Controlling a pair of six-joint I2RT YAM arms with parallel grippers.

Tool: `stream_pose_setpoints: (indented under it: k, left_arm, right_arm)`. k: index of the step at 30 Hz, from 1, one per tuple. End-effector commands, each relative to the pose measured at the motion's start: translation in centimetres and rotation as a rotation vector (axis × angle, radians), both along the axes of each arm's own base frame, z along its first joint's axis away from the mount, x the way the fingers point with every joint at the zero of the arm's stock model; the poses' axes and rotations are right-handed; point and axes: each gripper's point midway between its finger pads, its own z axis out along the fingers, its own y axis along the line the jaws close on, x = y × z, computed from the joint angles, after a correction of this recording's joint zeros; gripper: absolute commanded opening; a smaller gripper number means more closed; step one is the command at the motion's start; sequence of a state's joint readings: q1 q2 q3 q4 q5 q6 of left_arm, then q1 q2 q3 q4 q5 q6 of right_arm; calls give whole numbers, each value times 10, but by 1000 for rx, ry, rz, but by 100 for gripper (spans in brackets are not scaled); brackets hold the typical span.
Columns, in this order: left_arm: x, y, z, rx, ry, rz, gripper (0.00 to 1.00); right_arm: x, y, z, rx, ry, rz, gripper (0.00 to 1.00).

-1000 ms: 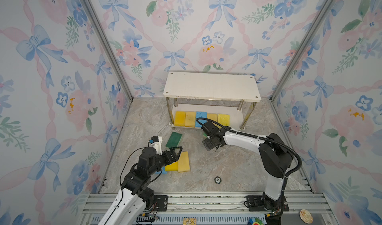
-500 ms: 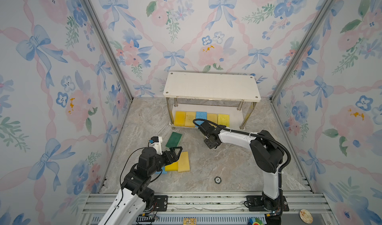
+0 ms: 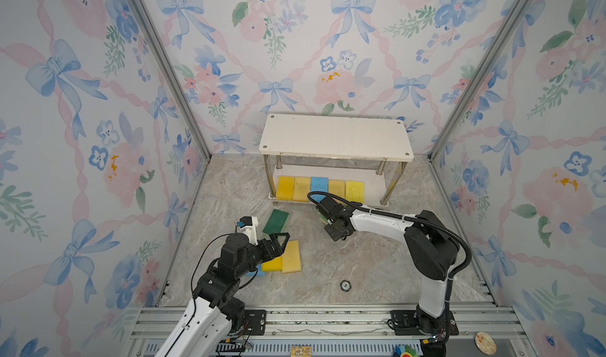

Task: Place and organize the cleaning sponges onto the shelf
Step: 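Lower the right gripper onto the green-and-yellow sponge and grasp it, then lift the green-and-yellow sponge with the right gripper toward the left gripper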

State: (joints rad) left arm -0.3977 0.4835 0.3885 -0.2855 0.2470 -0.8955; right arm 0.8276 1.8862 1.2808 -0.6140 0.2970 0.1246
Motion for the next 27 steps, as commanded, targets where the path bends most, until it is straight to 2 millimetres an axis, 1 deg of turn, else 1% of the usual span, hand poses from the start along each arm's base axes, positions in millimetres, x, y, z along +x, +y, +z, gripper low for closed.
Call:
stream_pose_setpoints:
  k: [1,4,5,6,10,12,13,17,22,25,27]
  left_arm:
    - [-2,-5,-8,-46,32,-13,98]
    - [-2,-17,-7,-154,41,-39,98]
    - [-1,-21,-7,-190,46,-43,98]
    - [-1,-24,-6,-216,45,-47,98]
    - [1,-39,1,-227,28,-64,96]
    - [1,-50,11,-233,9,-90,95]
    - [2,-56,6,-220,31,-97,95]
    - [6,-75,9,-213,42,-136,92]
    - [13,-86,19,-231,18,-143,87]
    - [16,-91,18,-233,26,-153,83]
    - [18,-97,19,-238,24,-164,76]
  right_arm:
    - [-32,3,19,90,46,-18,2]
    - [-52,8,34,170,45,-40,2]
    - [-59,9,35,183,49,-47,2]
    - [-64,13,48,225,32,-48,2]
    - [-85,23,69,296,19,-37,2]
    - [-94,28,78,312,15,-19,3]
    - [-97,31,82,318,13,-12,3]
    - [-111,43,98,353,7,26,3]
    - [-124,55,110,359,8,64,3]
    - [-131,61,119,369,-3,84,3]
    - [-135,65,124,381,-6,97,3]
